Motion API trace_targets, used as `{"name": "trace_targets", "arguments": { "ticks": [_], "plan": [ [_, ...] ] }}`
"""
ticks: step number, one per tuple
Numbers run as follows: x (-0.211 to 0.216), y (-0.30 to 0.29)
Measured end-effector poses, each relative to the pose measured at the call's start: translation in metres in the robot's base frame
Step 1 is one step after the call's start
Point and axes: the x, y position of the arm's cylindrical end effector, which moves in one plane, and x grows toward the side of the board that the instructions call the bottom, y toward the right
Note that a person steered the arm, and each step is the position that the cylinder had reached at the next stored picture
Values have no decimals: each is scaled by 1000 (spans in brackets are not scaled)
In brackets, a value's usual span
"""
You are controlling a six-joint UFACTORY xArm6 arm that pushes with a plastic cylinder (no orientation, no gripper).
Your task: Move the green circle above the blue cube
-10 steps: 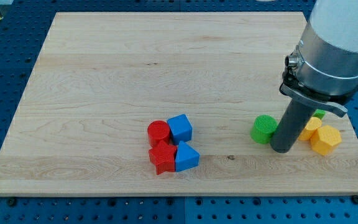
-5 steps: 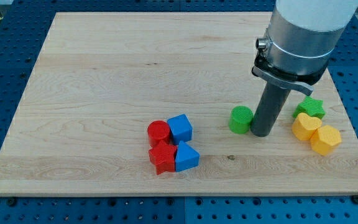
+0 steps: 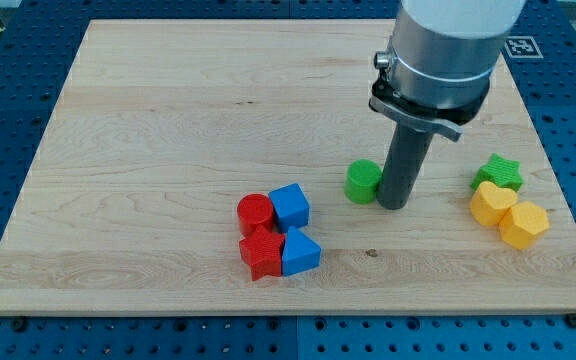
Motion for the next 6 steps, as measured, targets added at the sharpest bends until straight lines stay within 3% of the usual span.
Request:
{"name": "trace_targets", "arguments": {
  "ticks": [6],
  "plan": [
    [-33,-63]
  ]
}}
